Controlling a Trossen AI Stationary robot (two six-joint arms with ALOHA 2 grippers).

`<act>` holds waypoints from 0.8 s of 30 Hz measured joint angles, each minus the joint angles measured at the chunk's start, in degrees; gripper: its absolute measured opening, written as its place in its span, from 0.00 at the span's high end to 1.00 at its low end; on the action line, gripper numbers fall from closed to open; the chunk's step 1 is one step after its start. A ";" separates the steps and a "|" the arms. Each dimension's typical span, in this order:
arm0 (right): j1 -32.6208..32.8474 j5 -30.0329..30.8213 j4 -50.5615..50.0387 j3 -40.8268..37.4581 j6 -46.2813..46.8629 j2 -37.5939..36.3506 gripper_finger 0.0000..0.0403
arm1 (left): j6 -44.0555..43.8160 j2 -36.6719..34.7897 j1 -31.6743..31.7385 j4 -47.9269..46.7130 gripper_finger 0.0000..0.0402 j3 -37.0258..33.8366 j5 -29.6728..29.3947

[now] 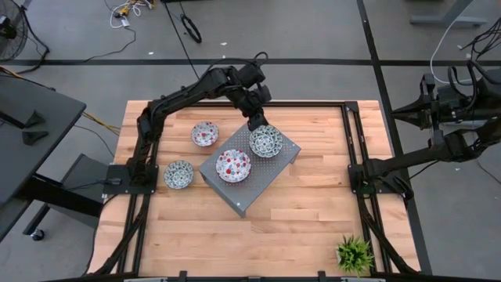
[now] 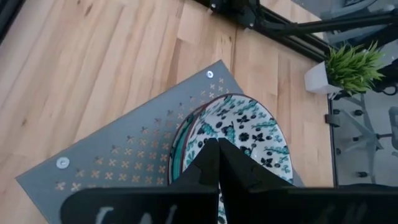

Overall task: Pick & Place Mini bowls
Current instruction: Stack the bottom blue patterned bowl on top of the blue patterned bowl on the shelf

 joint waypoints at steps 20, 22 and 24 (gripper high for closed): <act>0.00 -0.01 0.01 -0.01 0.02 0.00 0.93 | 0.01 0.95 -0.02 -2.21 1.00 0.00 -2.71; 0.00 -0.01 0.00 0.01 0.02 0.00 0.93 | 0.75 0.95 0.00 -2.61 1.00 0.00 -2.92; 0.00 -0.01 0.00 0.00 0.02 0.00 0.93 | 0.84 0.95 0.00 -2.94 1.00 0.00 -3.79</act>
